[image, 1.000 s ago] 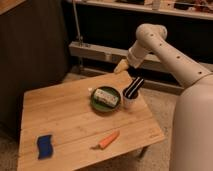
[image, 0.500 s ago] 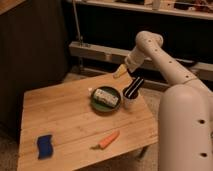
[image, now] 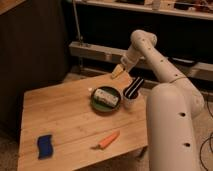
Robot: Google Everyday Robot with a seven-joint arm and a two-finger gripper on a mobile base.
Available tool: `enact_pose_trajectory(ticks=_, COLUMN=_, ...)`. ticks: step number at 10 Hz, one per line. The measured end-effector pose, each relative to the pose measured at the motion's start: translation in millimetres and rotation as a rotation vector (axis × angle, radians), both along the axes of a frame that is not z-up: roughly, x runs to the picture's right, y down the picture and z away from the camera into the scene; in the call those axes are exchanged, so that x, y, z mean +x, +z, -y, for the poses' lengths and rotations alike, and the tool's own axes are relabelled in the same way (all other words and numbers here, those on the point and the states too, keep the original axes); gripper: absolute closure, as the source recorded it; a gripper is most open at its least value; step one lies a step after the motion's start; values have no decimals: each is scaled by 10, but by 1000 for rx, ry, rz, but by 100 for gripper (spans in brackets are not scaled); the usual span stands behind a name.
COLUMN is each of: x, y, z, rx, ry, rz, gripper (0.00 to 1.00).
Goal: Pick up the ceramic bowl
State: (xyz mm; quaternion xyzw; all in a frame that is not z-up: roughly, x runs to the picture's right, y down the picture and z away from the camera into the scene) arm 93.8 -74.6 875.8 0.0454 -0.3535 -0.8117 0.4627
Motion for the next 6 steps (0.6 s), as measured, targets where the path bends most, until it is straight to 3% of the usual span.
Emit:
enact_pose_trajectory(ticks=3, x=-120, y=104, z=-315, rx=-10, ry=-28, rz=28, gripper=20)
enact_pose_trajectory(ticks=6, x=-171, y=188, z=-473, rx=24, ry=-82, rz=23, gripper=20)
